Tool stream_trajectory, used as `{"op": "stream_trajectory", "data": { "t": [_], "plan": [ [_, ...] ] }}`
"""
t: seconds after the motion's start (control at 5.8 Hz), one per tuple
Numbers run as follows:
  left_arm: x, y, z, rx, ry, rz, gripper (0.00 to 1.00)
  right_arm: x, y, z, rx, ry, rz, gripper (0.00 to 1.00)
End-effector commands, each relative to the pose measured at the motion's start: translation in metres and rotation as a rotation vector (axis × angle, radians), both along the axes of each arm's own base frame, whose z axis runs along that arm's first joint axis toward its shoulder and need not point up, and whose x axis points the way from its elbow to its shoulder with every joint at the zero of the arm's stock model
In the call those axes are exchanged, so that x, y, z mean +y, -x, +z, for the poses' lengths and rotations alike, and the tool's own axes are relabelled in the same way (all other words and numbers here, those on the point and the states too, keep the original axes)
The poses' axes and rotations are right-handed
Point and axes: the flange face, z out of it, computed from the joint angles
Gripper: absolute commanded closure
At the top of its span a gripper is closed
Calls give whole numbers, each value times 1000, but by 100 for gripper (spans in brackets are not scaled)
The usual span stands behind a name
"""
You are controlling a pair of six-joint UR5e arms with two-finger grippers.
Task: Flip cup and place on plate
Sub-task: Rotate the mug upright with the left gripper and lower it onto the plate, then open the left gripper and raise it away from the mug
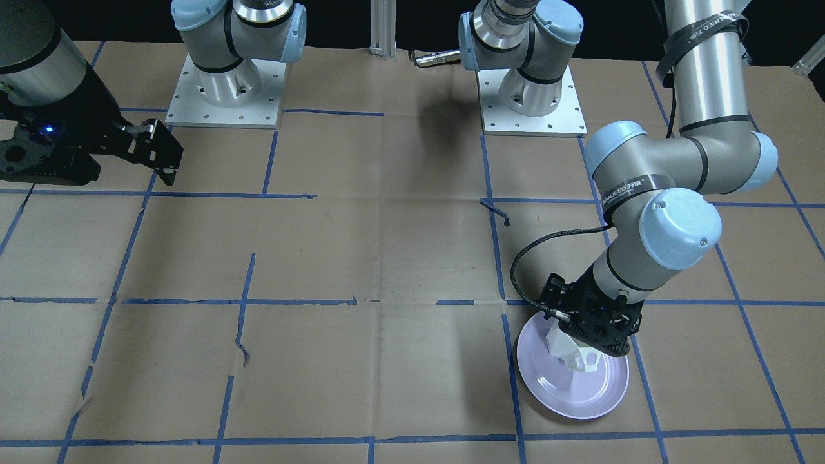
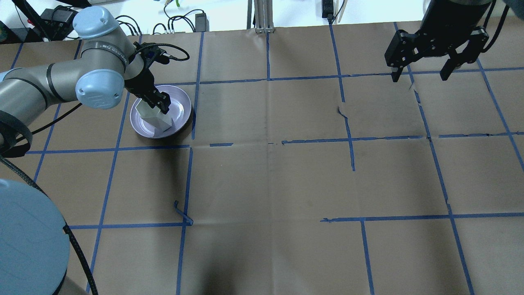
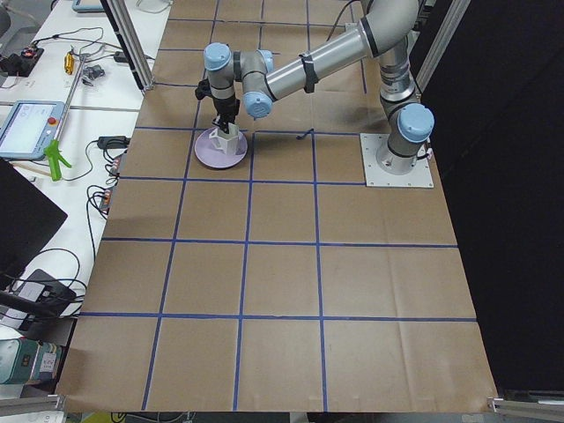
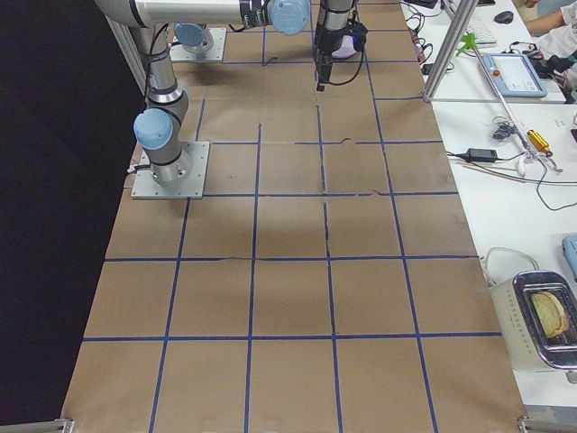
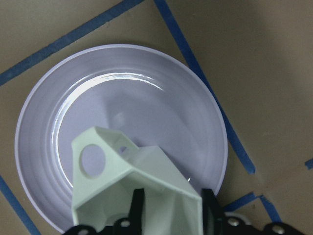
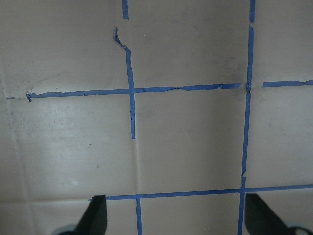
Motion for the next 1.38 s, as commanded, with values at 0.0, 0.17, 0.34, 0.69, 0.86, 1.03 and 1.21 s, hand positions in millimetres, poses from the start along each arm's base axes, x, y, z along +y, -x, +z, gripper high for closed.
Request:
{"op": "stream_trajectory", "data": {
  "t": [0.0,0.17,0.34,0.69,0.86,1.03,1.21],
  "plan": [
    [13,6,44,14,-13,100,1,0,0,0,0,0,0,0],
    [29,10,81,17,-39,212,1,0,0,0,0,0,0,0],
    [45,21,126,12,-51,340,1,0,0,0,0,0,0,0],
    [73,69,200,-1,-67,376,1,0,0,0,0,0,0,0],
    [87,73,223,-1,-55,366,1,0,0,0,0,0,0,0],
    [95,73,221,-1,-56,379,1,0,0,0,0,0,0,0],
    [102,73,222,-2,-52,377,1,0,0,0,0,0,0,0]
  ]
}}
